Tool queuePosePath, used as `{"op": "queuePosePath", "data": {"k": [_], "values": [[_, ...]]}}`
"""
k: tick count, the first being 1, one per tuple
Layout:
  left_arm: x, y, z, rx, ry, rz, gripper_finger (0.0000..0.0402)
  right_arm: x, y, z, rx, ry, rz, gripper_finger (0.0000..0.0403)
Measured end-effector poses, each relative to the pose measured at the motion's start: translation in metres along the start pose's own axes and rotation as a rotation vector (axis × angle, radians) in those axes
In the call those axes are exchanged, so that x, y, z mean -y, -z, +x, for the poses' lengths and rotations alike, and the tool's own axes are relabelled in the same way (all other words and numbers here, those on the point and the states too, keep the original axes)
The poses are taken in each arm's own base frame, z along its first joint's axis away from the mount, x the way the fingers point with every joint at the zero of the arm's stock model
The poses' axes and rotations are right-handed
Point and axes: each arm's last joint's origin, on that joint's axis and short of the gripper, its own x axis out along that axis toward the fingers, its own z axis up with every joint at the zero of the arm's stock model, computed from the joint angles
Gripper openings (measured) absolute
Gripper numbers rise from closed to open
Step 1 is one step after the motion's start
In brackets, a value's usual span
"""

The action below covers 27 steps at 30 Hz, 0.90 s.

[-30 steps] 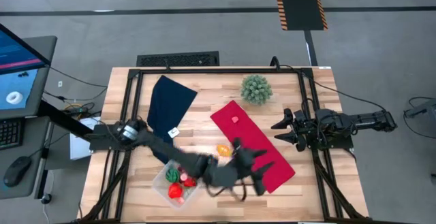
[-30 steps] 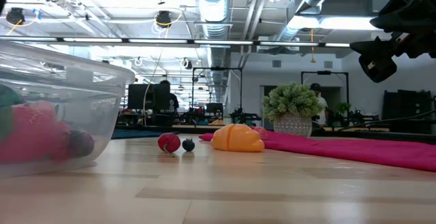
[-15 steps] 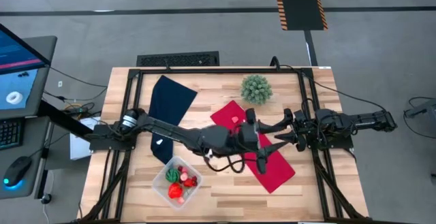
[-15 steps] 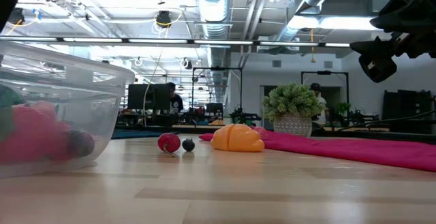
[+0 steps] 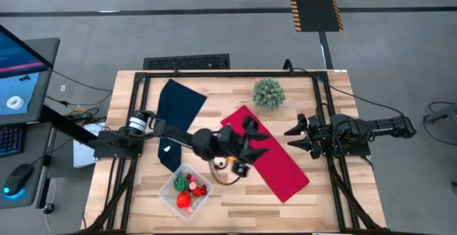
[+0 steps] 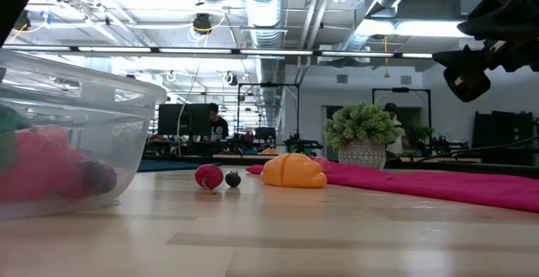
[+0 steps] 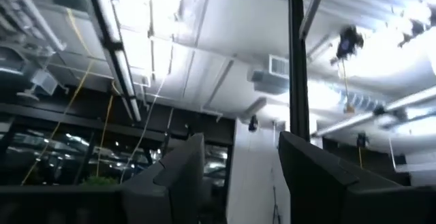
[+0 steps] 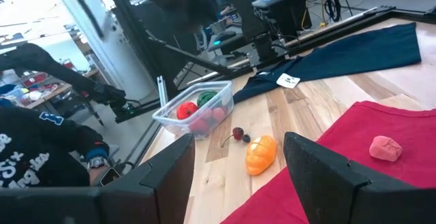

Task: Pick and placing Produce into tupperware
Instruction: Put the croissant into the transparent bin

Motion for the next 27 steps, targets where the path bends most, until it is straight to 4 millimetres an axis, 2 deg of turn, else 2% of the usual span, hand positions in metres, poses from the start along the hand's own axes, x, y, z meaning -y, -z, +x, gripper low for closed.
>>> {"op": "queuePosePath", "data": {"k": [3, 6, 11, 15, 17, 20, 23, 27], "values": [[-0.006, 0.003, -0.037, -0.073, -0.068, -0.01, 0.018, 0.0, 0.0, 0.0, 0.0, 0.001, 0.0, 0.0249], [-0.007, -0.02, -0.049, -0.063, -0.238, 0.003, 0.018, 0.0, 0.0, 0.0, 0.0, 0.0, 0.0, 0.0249], [0.003, -0.034, -0.08, -0.224, -0.267, 0.175, 0.018, 0.0, 0.0, 0.0, 0.0, 0.0, 0.0, 0.0249], [0.011, -0.064, -0.099, -0.202, -0.411, -0.011, 0.018, 0.0, 0.0, 0.0, 0.0, 0.0, 0.0, 0.0249], [0.01, -0.068, -0.111, -0.24, -0.466, 0.033, 0.018, 0.0, 0.0, 0.0, 0.0, 0.0, 0.0, 0.0249], [0.0, -0.086, -0.125, -0.262, -0.297, 0.137, 0.018, 0.0, 0.0, 0.0, 0.0, 0.0, 0.0, 0.0249], [-0.016, -0.09, -0.153, -0.306, -0.122, 0.134, 0.018, 0.0, 0.0, 0.0, 0.0, 0.0, 0.0, 0.0249], [-0.032, -0.097, -0.197, -0.348, -0.217, 0.131, 0.018, 0.0, 0.0, 0.0, 0.0, 0.0, 0.0, 0.0249]]}}
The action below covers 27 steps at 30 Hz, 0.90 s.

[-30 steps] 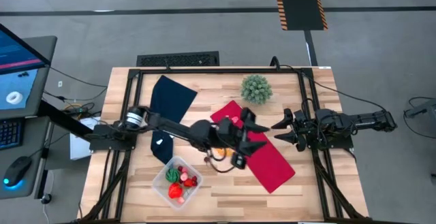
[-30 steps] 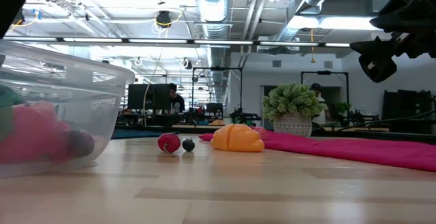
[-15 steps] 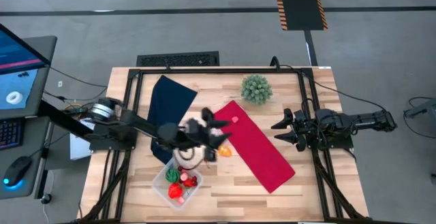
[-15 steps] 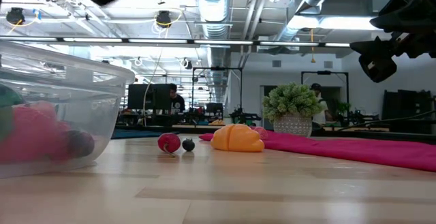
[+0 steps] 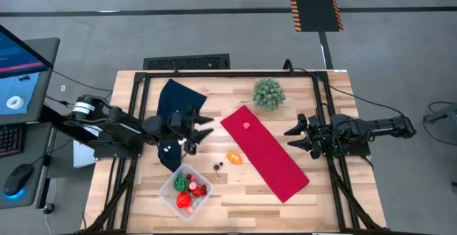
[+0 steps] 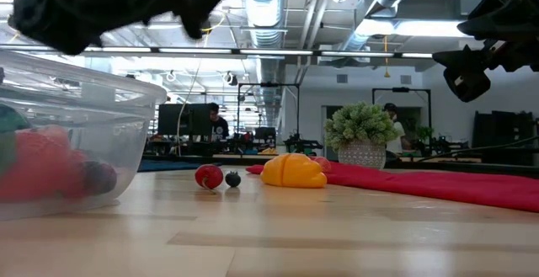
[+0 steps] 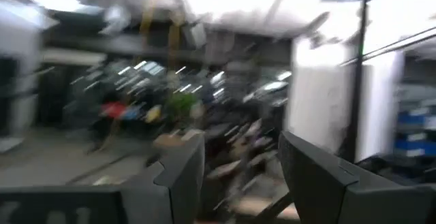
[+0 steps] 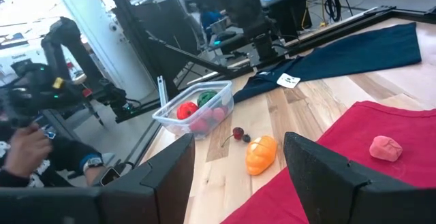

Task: Pick and placing Produce into tupperware
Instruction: Put the croissant into the transparent bin

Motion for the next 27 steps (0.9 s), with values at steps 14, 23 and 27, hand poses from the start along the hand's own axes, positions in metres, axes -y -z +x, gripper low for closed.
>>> {"op": "queuePosePath", "data": {"k": [14, 23, 27], "values": [[-0.013, -0.014, -0.088, -0.037, -0.066, 0.165, 0.018, 0.0, 0.0, 0.0, 0.0, 0.0, 0.0, 0.0249], [-0.019, -0.003, -0.098, -0.188, -0.167, 0.294, 0.018, 0.0, 0.0, 0.0, 0.0, 0.0, 0.0, 0.0249], [-0.022, 0.003, -0.1, -0.26, -0.246, 0.334, 0.018, 0.0, 0.0, 0.0, 0.0, 0.001, 0.0, 0.0249]]}}
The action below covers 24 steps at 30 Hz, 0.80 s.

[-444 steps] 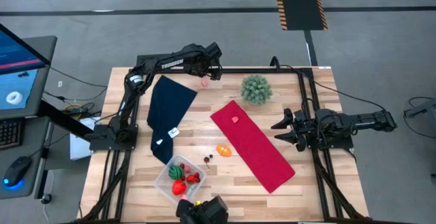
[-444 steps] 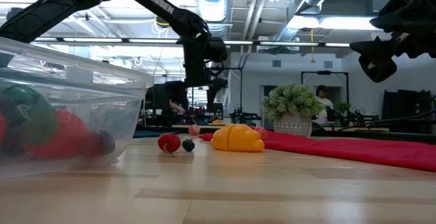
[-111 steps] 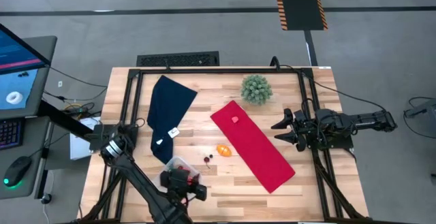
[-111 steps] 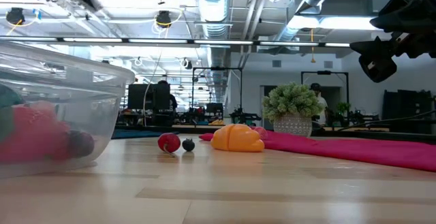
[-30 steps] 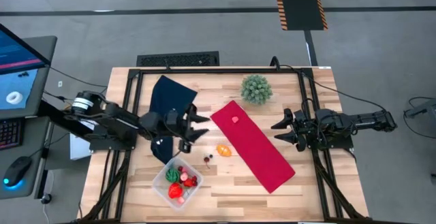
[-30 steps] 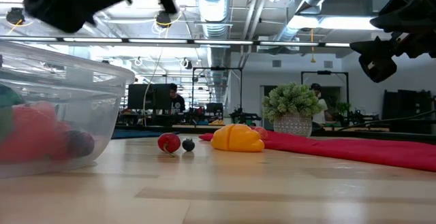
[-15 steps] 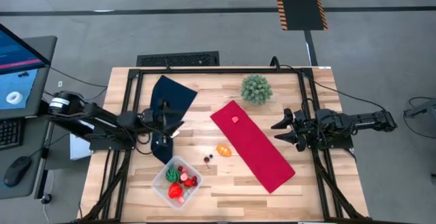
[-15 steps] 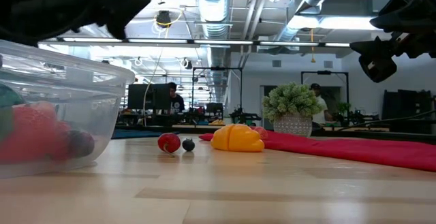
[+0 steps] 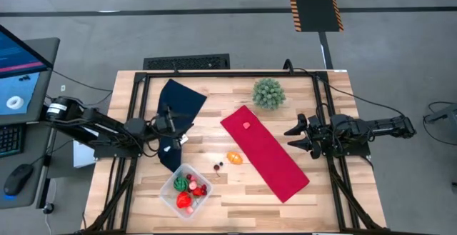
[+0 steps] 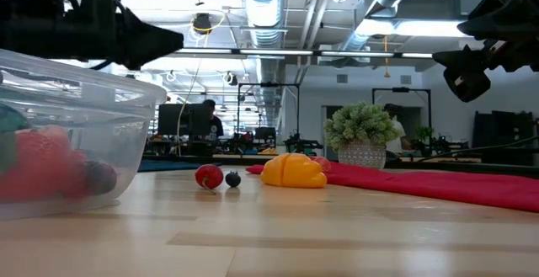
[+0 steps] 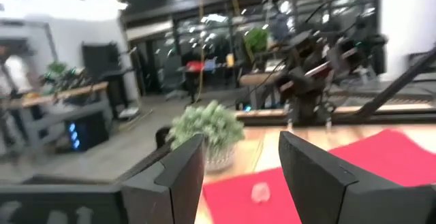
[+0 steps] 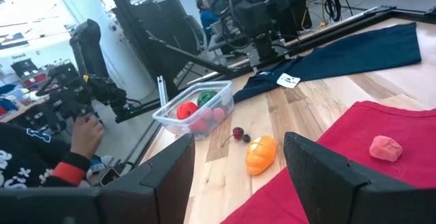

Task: Pick and placing Produce into tupperware
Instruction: Put the croissant into the transparent bin

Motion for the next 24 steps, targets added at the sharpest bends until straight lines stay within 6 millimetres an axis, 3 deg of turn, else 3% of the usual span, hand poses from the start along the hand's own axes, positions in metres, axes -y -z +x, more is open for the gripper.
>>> {"op": "queuePosePath", "data": {"k": [8, 14, 24], "values": [[-0.003, -0.01, -0.003, 0.062, -0.003, -0.123, 0.018, 0.0, 0.0, 0.0, 0.0, 0.0, 0.0, 0.0249], [-0.001, 0.001, -0.004, -0.062, 0.018, 0.013, 0.018, 0.0, 0.0, 0.0, 0.0, 0.0, 0.0, 0.0249], [0.001, 0.022, -0.008, -0.267, 0.03, -0.101, 0.018, 0.0, 0.0, 0.0, 0.0, 0.0, 0.0, 0.0249]]}}
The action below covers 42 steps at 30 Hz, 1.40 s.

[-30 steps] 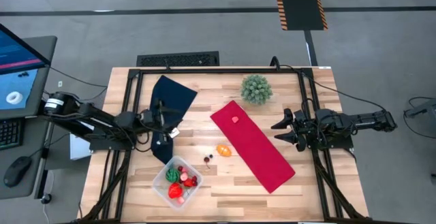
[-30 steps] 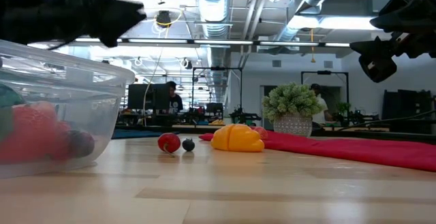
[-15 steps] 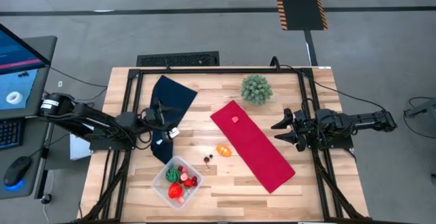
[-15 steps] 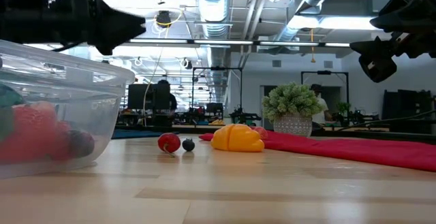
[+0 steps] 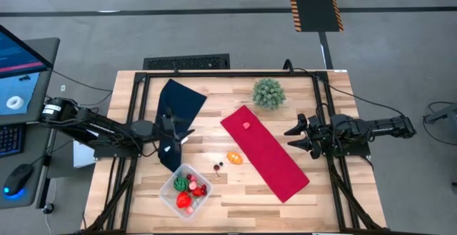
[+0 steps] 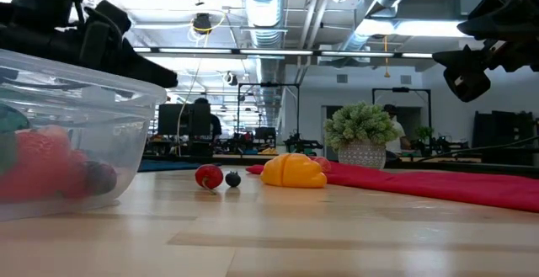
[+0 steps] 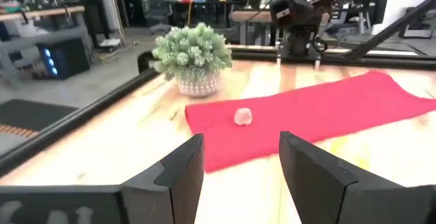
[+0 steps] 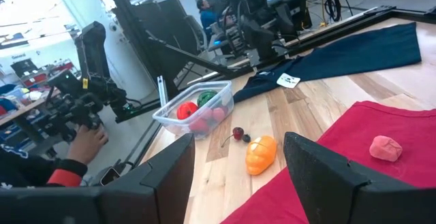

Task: Pick and placing Produce into tupperware
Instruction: Put the croissant into the transparent bin

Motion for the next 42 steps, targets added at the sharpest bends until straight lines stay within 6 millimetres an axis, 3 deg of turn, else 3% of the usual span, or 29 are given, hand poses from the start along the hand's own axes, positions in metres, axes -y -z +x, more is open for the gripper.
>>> {"op": "queuePosePath", "data": {"k": [15, 42], "values": [[0.003, 0.011, -0.001, -0.105, 0.108, 0.075, 0.018, 0.0, 0.0, 0.0, 0.0, 0.0, 0.0, 0.0249], [-0.005, 0.055, -0.017, -0.584, 0.096, 0.229, 0.018, 0.0, 0.0, 0.0, 0.0, 0.0, 0.0, 0.0249]]}}
